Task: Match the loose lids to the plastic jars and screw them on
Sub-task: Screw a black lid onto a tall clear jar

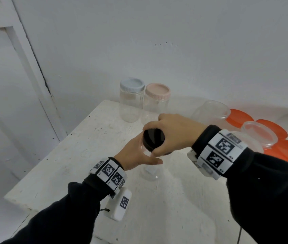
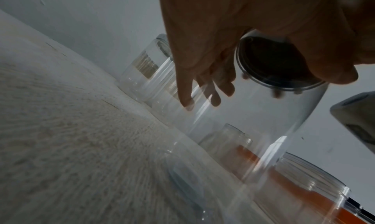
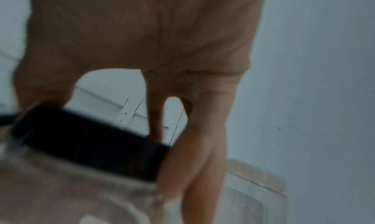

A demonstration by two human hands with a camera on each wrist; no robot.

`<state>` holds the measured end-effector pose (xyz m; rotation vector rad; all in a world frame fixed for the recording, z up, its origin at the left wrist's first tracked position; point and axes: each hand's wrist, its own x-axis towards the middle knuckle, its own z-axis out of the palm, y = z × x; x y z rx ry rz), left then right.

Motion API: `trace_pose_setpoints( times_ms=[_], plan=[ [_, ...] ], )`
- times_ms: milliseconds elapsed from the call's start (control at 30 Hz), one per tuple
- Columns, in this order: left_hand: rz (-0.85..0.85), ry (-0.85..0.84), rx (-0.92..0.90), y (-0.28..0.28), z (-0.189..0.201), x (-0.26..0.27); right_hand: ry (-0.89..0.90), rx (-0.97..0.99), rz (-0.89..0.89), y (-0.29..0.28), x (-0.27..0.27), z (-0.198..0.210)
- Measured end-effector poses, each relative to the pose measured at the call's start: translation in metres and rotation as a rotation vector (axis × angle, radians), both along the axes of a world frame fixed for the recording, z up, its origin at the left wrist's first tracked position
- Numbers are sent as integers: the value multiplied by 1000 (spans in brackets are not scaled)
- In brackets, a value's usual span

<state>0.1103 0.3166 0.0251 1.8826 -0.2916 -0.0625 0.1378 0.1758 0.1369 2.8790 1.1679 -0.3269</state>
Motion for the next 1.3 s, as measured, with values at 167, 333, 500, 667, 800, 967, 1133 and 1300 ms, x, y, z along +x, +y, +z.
trace_pose_setpoints(
  times_ms=[167, 333, 500, 667, 800, 967, 1133, 1300],
  plan=[
    [-14, -2, -3, -1, 0, 0, -182, -54, -91, 3, -2, -7],
    [18, 1, 8, -1, -2, 0, 188, -61, 118, -3, 6, 5],
    [9, 17, -4, -2, -1, -1, -142, -51, -39, 9, -1, -7],
    [10, 5, -7, -2, -2, 0, 197, -134, -47, -1, 5, 3],
    [19, 17, -15, -2, -3, -1, 193, -5, 3, -7, 7, 3],
    [6, 18, -48, -3, -1, -2, -114, -14, -90, -4, -1, -8],
    [19, -2, 14, -2, -2, -1, 165, -8, 92, -7, 5, -2],
    [21, 10, -17, -3, -2, -2, -174, -16, -29, 4, -2, -10]
  ],
)
